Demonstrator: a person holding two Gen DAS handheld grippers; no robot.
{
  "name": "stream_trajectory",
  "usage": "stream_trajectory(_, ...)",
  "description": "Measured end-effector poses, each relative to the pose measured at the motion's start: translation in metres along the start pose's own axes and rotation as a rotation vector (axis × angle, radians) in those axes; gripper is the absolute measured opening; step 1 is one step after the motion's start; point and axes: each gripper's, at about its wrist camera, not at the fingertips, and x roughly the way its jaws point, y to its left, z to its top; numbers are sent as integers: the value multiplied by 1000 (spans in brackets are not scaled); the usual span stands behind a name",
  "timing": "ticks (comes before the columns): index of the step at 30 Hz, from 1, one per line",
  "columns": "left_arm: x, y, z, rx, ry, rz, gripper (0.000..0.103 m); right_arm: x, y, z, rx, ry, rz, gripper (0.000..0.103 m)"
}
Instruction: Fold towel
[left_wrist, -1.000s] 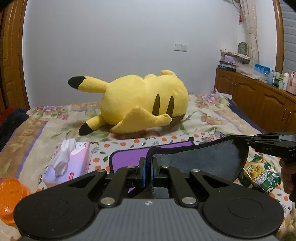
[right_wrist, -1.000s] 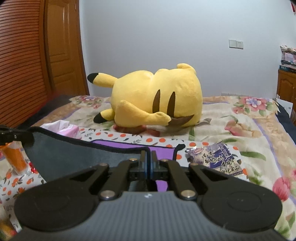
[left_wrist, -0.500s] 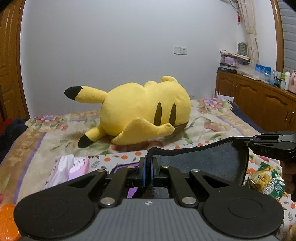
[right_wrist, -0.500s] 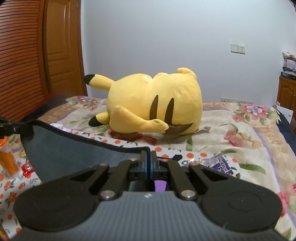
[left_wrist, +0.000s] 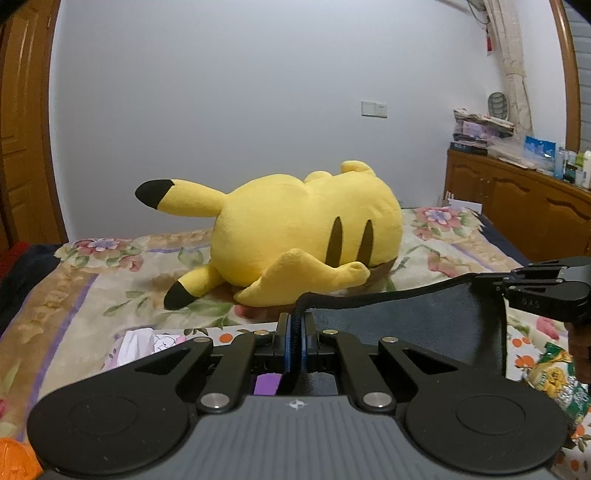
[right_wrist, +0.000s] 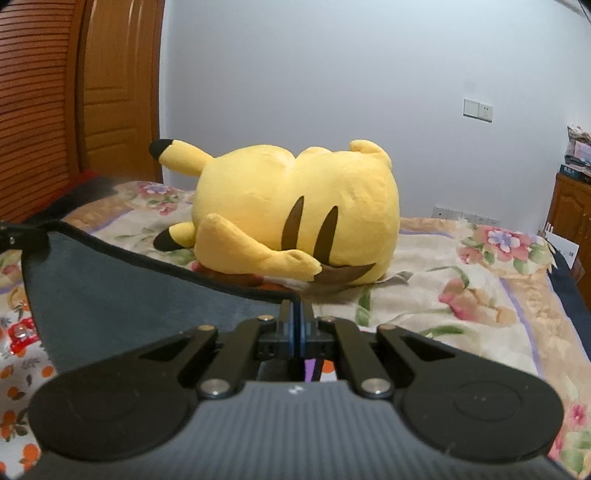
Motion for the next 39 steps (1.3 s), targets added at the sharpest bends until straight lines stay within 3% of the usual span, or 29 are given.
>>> stream_trajectory(7, 20, 7, 3, -2, -24, 42, 6, 23, -2, 1, -1, 13, -25, 4)
stream_trajectory(16, 53, 13, -12, 0, 14, 87, 6, 55, 3, -3, -15, 45, -52, 4)
stream_trajectory(27, 94, 24, -38, -36, 67, 129, 6, 91, 18, -22, -60, 155, -109, 4)
stream_trajectory(39, 120, 28, -59, -30, 126, 150, 6, 111, 17, -32, -27, 206, -113, 4)
